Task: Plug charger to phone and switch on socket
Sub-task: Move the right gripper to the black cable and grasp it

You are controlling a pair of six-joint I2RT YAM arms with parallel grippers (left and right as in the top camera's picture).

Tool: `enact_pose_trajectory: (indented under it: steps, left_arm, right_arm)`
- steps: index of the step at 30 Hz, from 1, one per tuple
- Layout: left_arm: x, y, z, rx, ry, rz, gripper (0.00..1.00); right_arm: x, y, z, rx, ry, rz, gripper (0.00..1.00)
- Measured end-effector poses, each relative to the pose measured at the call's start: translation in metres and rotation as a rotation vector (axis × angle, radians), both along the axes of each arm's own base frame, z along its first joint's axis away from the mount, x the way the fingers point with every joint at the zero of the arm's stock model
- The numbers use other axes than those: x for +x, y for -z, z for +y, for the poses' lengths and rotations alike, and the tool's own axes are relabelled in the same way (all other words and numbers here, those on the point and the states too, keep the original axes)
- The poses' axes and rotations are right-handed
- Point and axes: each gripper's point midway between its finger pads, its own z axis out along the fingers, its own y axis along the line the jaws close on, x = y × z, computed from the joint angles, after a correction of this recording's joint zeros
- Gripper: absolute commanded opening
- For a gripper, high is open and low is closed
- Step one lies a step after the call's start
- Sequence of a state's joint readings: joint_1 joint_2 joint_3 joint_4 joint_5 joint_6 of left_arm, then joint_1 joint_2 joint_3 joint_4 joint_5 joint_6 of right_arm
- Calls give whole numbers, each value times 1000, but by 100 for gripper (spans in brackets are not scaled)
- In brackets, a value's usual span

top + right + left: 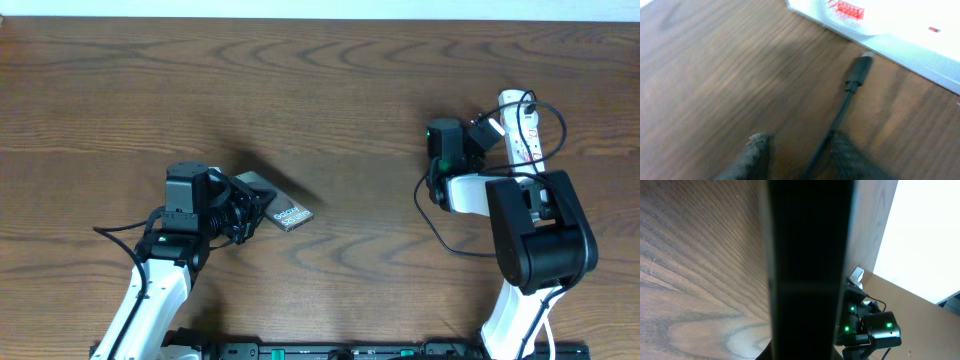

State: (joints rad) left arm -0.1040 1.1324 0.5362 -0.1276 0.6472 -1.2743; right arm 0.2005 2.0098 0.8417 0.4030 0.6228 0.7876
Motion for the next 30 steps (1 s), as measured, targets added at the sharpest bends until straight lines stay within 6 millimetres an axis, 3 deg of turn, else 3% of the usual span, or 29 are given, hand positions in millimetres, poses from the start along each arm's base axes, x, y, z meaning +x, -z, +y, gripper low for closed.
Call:
enact_pose_trajectory:
  steps: [2,7,13,19,22,27,28,30]
  left_arm:
    - [0,0,0,2,-2,0,8]
    - [1,1,1,5,-5,-1,8]
    - [1,1,1,5,-5,-1,8]
    - [1,1,1,6,-6,0,8]
    - [1,1,2,9,-8,-1,8]
    - [1,1,2,13,-12,-2,8]
    - [2,1,2,14,-12,-2,8]
    - [1,1,2,14,-12,-2,8]
  right_arm:
    - [2,1,6,-9,-41,17,12]
    - [10,2,40,-12,-220,44,6]
    - [9,3,108,-49,-578,111,3]
    - [-38,-1,153,-61,-815,279,1]
    - [-74,-4,159,-55,-881,405,2]
    - [-141,-25,155,-51,-958,605,17]
    - [-146,-26,156,-49,-965,620,28]
    - [-160,-30,158,-56,-996,648,69]
